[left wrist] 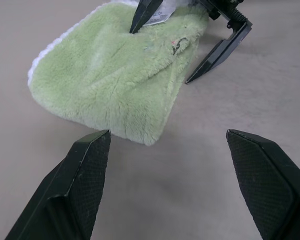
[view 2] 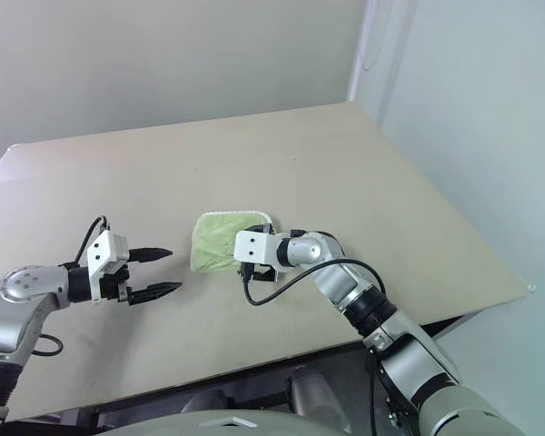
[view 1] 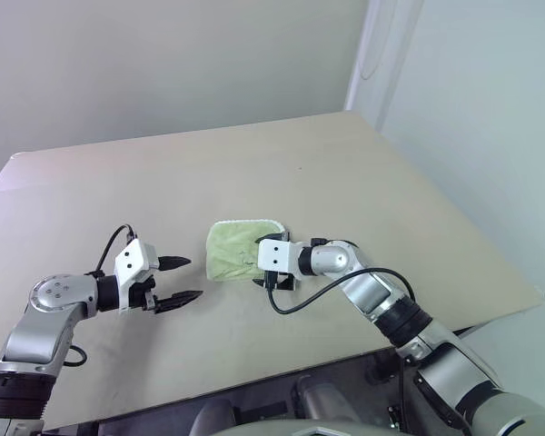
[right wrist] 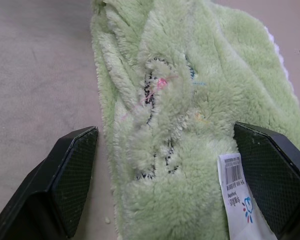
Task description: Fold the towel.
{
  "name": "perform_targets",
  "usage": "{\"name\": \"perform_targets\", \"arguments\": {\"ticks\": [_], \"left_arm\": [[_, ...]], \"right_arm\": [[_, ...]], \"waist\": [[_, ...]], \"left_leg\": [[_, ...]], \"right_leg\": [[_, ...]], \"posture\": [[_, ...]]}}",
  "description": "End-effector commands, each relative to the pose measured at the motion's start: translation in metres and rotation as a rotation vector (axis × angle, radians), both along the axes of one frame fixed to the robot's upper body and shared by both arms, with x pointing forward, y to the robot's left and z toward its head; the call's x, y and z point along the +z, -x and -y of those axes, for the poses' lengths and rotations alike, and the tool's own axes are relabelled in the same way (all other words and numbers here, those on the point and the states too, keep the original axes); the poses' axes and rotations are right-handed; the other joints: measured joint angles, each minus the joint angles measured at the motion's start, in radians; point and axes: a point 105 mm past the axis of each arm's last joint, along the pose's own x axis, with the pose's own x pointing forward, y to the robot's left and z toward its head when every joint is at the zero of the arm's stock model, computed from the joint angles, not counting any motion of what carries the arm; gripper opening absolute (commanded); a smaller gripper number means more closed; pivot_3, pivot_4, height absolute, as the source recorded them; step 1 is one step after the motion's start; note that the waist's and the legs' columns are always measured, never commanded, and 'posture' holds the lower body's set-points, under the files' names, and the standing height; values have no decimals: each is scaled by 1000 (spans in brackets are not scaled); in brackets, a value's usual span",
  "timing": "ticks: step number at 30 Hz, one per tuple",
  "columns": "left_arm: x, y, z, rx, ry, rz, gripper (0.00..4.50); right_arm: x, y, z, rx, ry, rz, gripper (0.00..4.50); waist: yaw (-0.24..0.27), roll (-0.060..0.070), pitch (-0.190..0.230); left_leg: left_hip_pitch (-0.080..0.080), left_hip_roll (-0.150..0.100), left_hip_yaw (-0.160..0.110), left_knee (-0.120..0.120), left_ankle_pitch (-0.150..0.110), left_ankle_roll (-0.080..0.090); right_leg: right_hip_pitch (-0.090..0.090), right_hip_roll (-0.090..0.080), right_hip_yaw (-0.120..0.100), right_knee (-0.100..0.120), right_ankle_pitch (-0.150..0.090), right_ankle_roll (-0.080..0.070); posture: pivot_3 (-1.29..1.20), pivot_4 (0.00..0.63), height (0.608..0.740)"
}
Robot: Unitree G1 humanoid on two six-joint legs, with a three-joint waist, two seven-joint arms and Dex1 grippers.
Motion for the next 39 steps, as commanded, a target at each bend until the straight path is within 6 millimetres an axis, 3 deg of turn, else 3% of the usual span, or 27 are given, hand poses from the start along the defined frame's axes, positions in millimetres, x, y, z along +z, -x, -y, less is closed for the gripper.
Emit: {"name": "perform_targets", "arguments": {"ticks": [1, 14, 19, 22, 29, 35, 39], "left_arm": [[6, -4, 2, -10, -20, 23, 3891], [13, -17, 14, -38, -26, 48, 3891], [14, -17, 14, -44, -33, 51, 3891], [14, -19, 13, -42, -37, 52, 3937], [12, -22, 12, -44, -71, 75, 3937], [12, -25, 12, -36, -72, 76, 3937], [11, -24, 15, -40, -68, 73, 3937]], "right_arm": [[3, -5, -1, -17, -2, 31, 4500], [6, -18, -4, -47, -16, 76, 4500], [4, -12, -8, -6, -9, 84, 4500], [3, -10, -9, 1, -16, 79, 3869], [6, -15, -5, -46, -27, 100, 1440], [26, -31, 5, -145, -99, 150, 1440], [68, -29, 8, -178, -317, 78, 1440]], "waist": [[-2, 0, 0], [-3, 0, 0], [-2, 0, 0], [-1, 0, 0], [-1, 0, 0], [0, 0, 0], [1, 0, 0]], "left_leg": [[0, 0, 0, 0, 0, 0], [1, 0, 0, 1, 0, 0], [1, 0, 0, 1, 0, 0], [1, 0, 0, 1, 0, 0], [0, 0, 0, 1, 0, 0], [0, 0, 0, 1, 0, 0], [0, 0, 0, 1, 0, 0]], "right_leg": [[0, 0, 0, 0, 0, 0], [0, 1, 0, 2, 1, -1], [0, 1, 0, 2, 1, -1], [0, 1, 0, 2, 1, -1], [0, 0, 0, 2, 1, -1], [0, 0, 0, 2, 1, -1], [0, 0, 0, 1, 1, -1]], "posture": [[0, 0, 740], [0, 0, 740], [0, 0, 740], [0, 0, 740], [0, 0, 740], [0, 0, 740], [0, 0, 740]]}}
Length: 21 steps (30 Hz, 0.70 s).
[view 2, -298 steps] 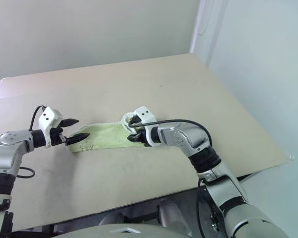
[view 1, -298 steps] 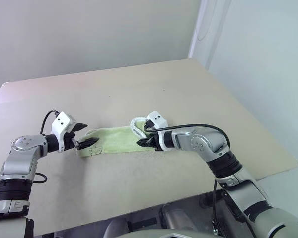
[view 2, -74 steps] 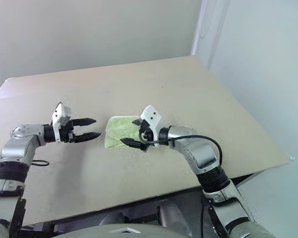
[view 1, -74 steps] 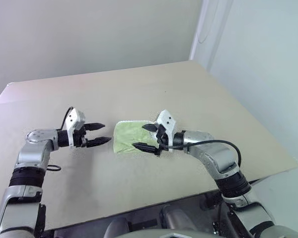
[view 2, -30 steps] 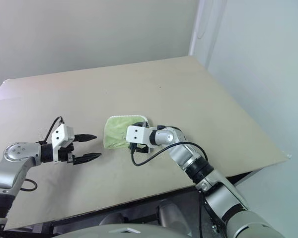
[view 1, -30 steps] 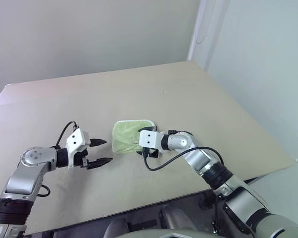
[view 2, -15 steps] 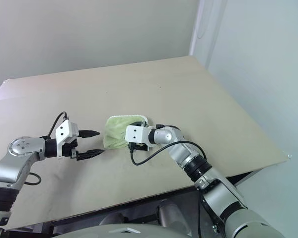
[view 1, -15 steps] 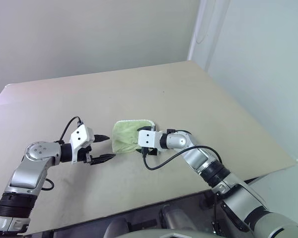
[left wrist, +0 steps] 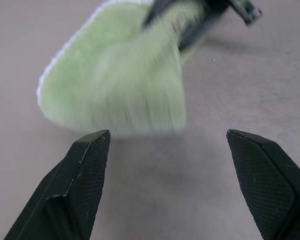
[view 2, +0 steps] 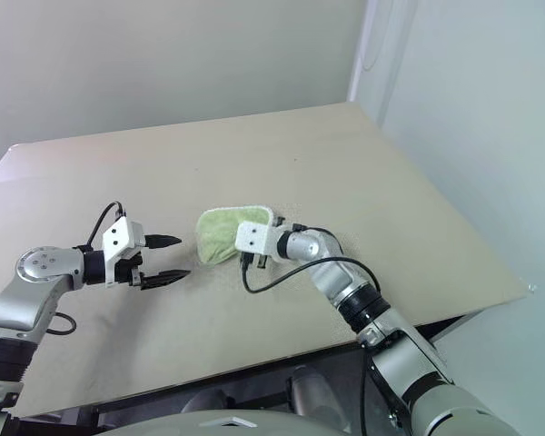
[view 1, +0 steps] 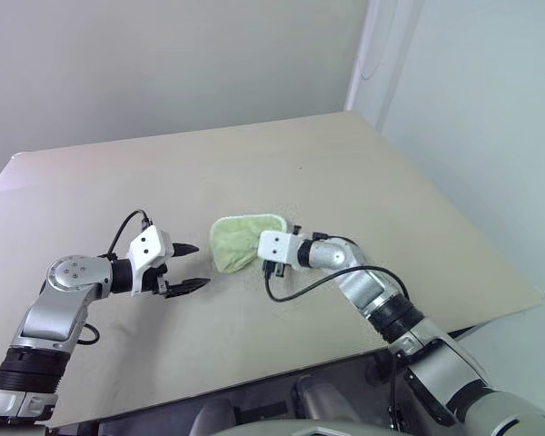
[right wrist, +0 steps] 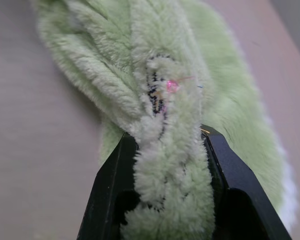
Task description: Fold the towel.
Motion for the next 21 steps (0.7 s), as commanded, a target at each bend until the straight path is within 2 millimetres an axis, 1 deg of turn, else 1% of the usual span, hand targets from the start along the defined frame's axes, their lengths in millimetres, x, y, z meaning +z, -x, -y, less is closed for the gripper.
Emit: {"name": "perform_targets", "arguments": {"ticks": [1, 4, 6, 7, 9, 11, 12, 15, 17, 19, 21], "left_arm": [[8, -4, 5, -15, 0, 41, 3937], [9, -6, 6, -12, 7, 43, 3937], [9, -8, 7, -14, 8, 43, 3937], [9, -8, 8, -15, 9, 43, 3937], [8, -10, 8, -14, 10, 44, 3937], [8, -11, 8, -13, 11, 43, 3937], [7, -11, 8, -14, 9, 42, 3937], [6, -11, 9, -21, 8, 36, 3937], [6, -11, 11, -24, 12, 37, 3937], [6, -13, 12, -24, 11, 40, 3937], [5, -13, 13, -29, 6, 40, 3937]], "right_arm": [[63, 0, 0, -2, -249, 14, 1440], [93, -1, 14, -33, -366, -14, 1440], [105, -3, 25, -66, -422, -39, 1440], [107, -4, 30, -80, -439, -53, 1255], [105, -3, 36, -95, -436, -74, 823], [101, 0, 38, -91, -421, -87, 132], [100, 0, 39, -96, -420, -92, 60], [99, -3, 42, -132, -419, -90, 60], [99, -10, 50, -186, -417, -71, 60], [101, -23, 65, -274, -412, -30, 60], [105, -44, 100, -432, -365, 64, 60]], "waist": [[1, 0, 0], [1, 0, 0], [1, 0, 0], [1, 0, 0], [2, 0, 0], [1, 1, 0], [-1, 1, 0], [-4, 1, 1], [-1, 1, 1], [-1, 1, 1], [2, 1, 1]], "left_leg": [[0, 0, 0, 0, 0, 0], [0, 0, -1, 0, 0, 0], [0, 0, -1, 0, 0, 0], [0, 0, -1, 0, 0, 0], [0, 0, 0, 0, 0, 0], [0, 0, 0, 0, 0, 0], [0, 0, 0, 0, 0, 0], [0, 0, 0, -1, 0, 0], [-1, 0, 0, -1, 0, 0], [-1, 0, 0, -1, 0, 0], [-1, 0, 1, 0, 0, 0]], "right_leg": [[0, 0, 0, 0, 0, 0], [0, 0, 0, 0, 0, 0], [0, 0, 0, 0, 0, 0], [0, 0, 0, 0, 0, 0], [0, 0, 0, 0, 0, 0], [0, 0, 0, 0, 0, 0], [0, 0, 0, 0, 0, 0], [-1, 0, 0, 0, 0, 0], [-1, 0, 0, 0, 0, 0], [-1, 0, 0, 0, 0, 0], [-1, 0, 0, 0, 0, 0]], "posture": [[0, 0, 740], [0, 0, 740], [0, 0, 740], [0, 0, 740], [0, 0, 740], [0, 0, 740], [0, 0, 740], [0, 0, 740], [0, 0, 740], [0, 0, 740], [0, 0, 740]]}}
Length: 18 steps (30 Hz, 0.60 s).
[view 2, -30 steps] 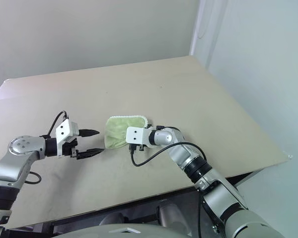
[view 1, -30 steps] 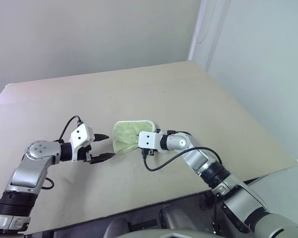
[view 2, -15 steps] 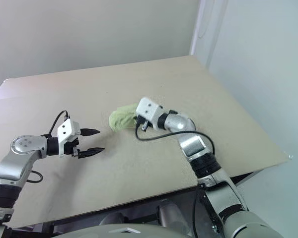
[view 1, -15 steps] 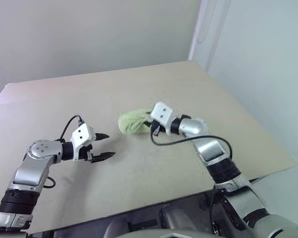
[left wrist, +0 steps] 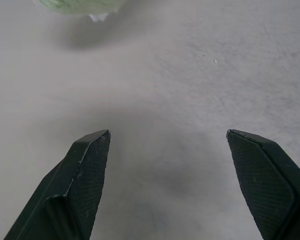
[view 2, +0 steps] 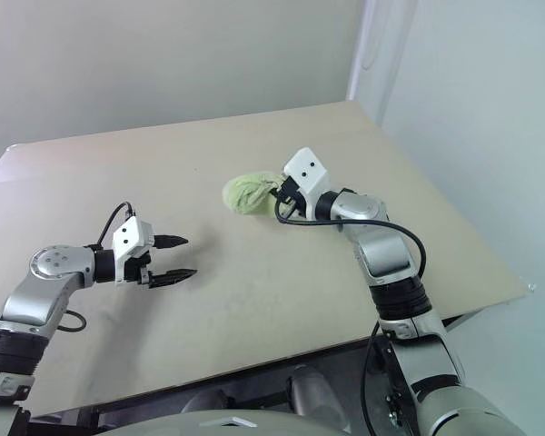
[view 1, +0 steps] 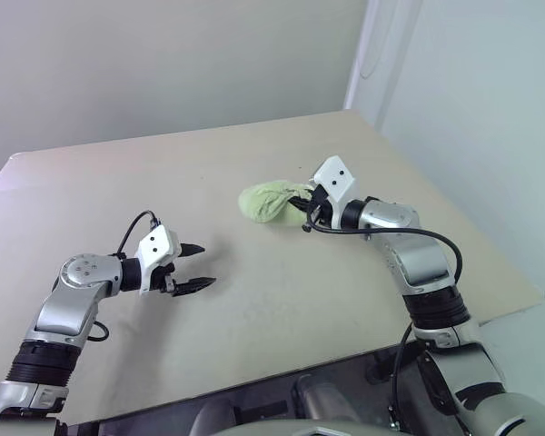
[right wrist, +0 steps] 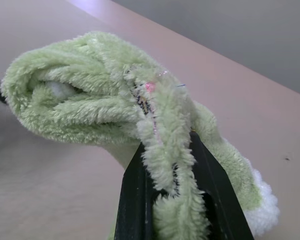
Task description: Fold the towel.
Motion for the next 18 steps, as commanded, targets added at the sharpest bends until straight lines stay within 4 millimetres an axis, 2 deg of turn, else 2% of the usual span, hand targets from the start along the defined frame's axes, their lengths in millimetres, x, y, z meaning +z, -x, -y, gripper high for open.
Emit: {"name": "perform_targets", "arguments": {"ticks": [1, 4, 6, 13, 18], "left_arm": [[10, -6, 4, -18, -9, 53, 3937], [9, -5, 4, -22, -11, 53, 3937], [9, -5, 4, -24, -13, 54, 3937], [7, -7, 2, -21, -14, 61, 3937], [7, -7, 1, -19, -17, 61, 3937]], "right_arm": [[28, -31, 54, -252, 67, 151, 60], [35, -42, 88, -373, 138, 216, 60], [31, -44, 101, -402, 191, 227, 60], [-36, -23, 113, -348, 366, 130, 60], [-72, -5, 118, -340, 420, 17, 60]], "waist": [[3, 0, 0], [4, 0, 0], [0, 0, 0], [-2, 0, 0], [-1, 0, 0]], "left_leg": [[0, 0, 0, 0, 0, 0], [-1, -1, 1, 0, 0, 0], [-1, -1, 1, -2, 0, 0], [1, 0, 4, -11, 0, 1], [1, 0, 6, -9, 0, 1]], "right_leg": [[0, 0, 0, 0, 0, 0], [0, -1, 1, -2, 0, 0], [0, -1, 1, -3, 0, 0], [0, 1, 5, -2, 0, 1], [0, 1, 7, -3, -1, 1]], "posture": [[0, 0, 740], [0, 0, 740], [0, 0, 740], [0, 0, 740], [0, 0, 740]]}}
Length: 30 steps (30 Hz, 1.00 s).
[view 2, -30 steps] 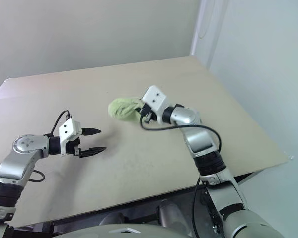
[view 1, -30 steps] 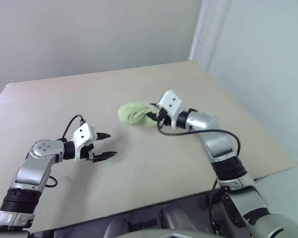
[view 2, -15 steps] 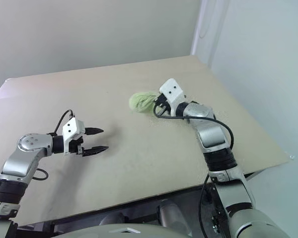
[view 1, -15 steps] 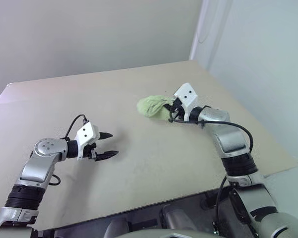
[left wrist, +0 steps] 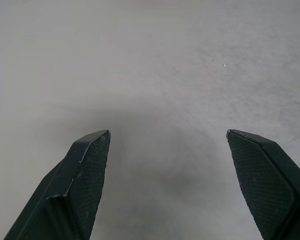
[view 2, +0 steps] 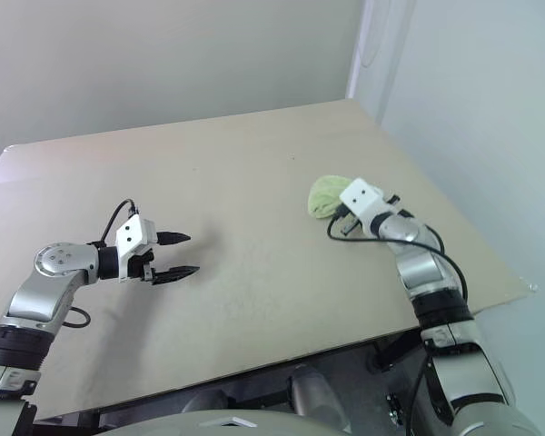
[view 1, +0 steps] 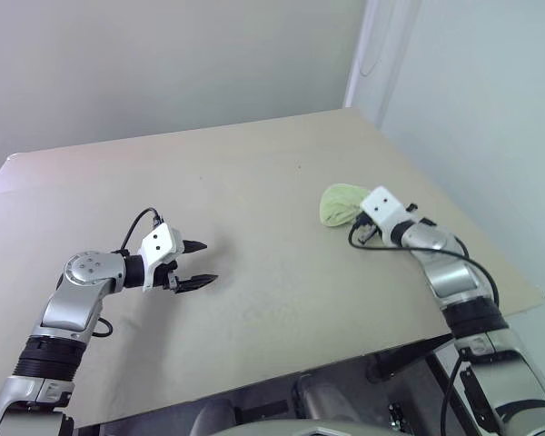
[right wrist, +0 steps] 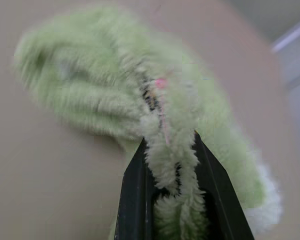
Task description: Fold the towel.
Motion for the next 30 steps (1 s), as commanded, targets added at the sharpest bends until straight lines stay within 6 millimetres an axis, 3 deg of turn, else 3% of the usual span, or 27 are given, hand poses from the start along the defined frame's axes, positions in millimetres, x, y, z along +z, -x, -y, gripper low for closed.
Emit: {"name": "perform_targets", "arguments": {"ticks": [1, 4, 9, 12, 17, 20, 22, 30], "left_arm": [[7, -3, 0, -12, -11, 39, 3937], [6, -4, -1, -14, -16, 38, 3937], [4, -5, -2, -14, -17, 38, 3937], [3, -5, -2, -16, -19, 38, 3937], [4, -8, -4, -4, -5, 40, 3937], [8, -6, -5, -6, 26, 35, 3937], [19, -6, -3, -1, 95, 32, 3937], [53, 6, 1, -31, 225, -2, 3937]], "right_arm": [[6, 5, 0, 11, 41, 13, 60], [1, 10, 9, -14, 55, -12, 60], [2, 18, 18, -9, 48, -37, 1458], [12, 24, 14, 40, -4, -43, 2634], [72, 28, 7, 52, -461, 2, 4432], [103, 26, 6, 55, -695, 44, 4474], [104, 20, 6, 30, -762, 40, 4474], [57, -9, 2, -107, -751, -48, 4474]], "waist": [[1, 0, 0], [2, 0, 0], [6, 0, 0], [7, 0, 0], [4, -1, 0], [1, -1, 0], [1, -1, 0], [-1, -1, 0]], "left_leg": [[0, 0, 0, 0, 0, 0], [1, 0, 0, 1, 0, 0], [1, 0, 0, 1, 0, 0], [1, 0, 0, 2, 0, 0], [0, 0, 0, 2, 0, 0], [0, 0, 0, 2, 0, 0], [0, 0, 0, 2, 0, 0], [0, 0, 1, 2, 0, 0]], "right_leg": [[0, 0, 0, 0, 0, 0], [0, 0, 0, 0, 0, 0], [0, 0, 0, 0, 0, 0], [0, 0, 0, 0, 0, 0], [0, 0, 0, 1, 0, 0], [2, 1, 0, 1, 0, 0], [2, 1, 0, 2, 0, 0], [1, 0, 0, 0, 0, 0]], "posture": [[0, 0, 740], [0, 0, 740], [0, 0, 740], [0, 0, 740], [0, 0, 740], [0, 0, 740], [0, 0, 740], [0, 0, 740]]}}
